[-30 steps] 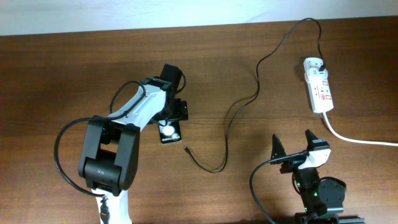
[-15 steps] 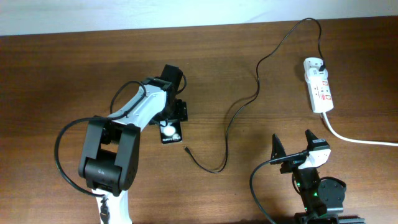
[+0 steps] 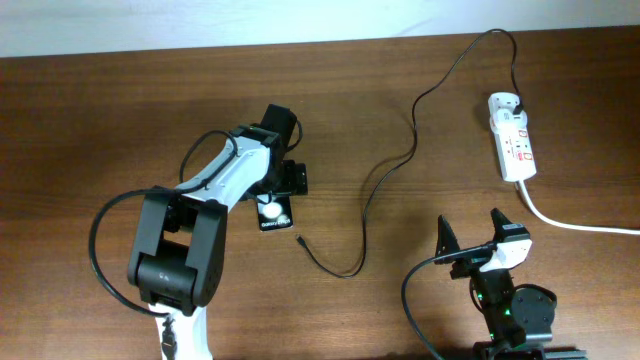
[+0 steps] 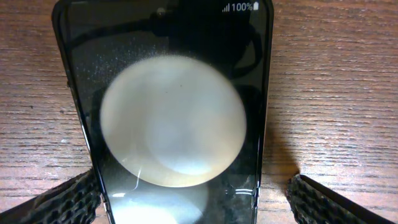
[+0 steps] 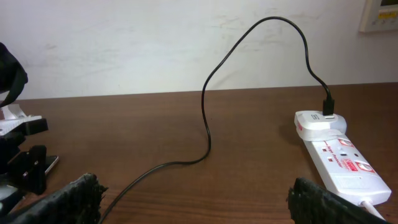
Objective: Plug charger to phone and switch on socket
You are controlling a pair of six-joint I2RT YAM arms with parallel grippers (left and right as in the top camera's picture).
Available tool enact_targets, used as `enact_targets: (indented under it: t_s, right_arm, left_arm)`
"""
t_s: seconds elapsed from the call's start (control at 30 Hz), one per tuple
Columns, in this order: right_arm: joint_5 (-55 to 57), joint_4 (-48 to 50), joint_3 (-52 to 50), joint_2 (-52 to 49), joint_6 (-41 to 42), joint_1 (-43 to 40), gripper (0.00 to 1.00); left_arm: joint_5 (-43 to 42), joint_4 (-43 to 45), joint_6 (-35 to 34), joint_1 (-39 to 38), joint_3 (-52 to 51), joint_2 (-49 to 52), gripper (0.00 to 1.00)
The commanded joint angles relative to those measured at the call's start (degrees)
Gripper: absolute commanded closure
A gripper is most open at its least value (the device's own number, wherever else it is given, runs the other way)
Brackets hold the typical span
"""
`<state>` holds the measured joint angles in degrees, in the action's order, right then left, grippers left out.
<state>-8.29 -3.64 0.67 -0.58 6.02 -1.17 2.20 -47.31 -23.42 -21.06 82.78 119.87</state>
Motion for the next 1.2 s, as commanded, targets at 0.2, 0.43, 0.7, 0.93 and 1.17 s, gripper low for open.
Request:
enact_targets:
  t_s: [0.2,0.43,0.7,0.93,1.17]
  right_arm:
    - [-0.3,-0.2,-0.3,0.4,0.2,0.5,0.01]
    - [-0.3,-0.2,-0.3,0.4,0.2,0.5,0.01]
    - [-0.3,-0.2,-0.3,0.4,0.2,0.5,0.01]
    - [-0.3,-0.2,-0.3,0.4,0.2,0.5,0.01]
    - [-0.3,-0.2,-0.3,0.4,0.2,0.5,0.01]
  left_arm:
    - [-2.0,0.1,-0.1,0.3,-2.3,3.0,0.15]
    - [-2.0,-0.1,-0.1,0.3,-2.3,3.0,0.21]
    - [-11.3,-0.3,-0.1,3.1,-0.2,2.9,0.33]
    - [-19.8,0.4,7.1,5.3,0.0,2.9,0.33]
    - [-30.2,-0.4,10.3,10.2,0.2,2.9,0.33]
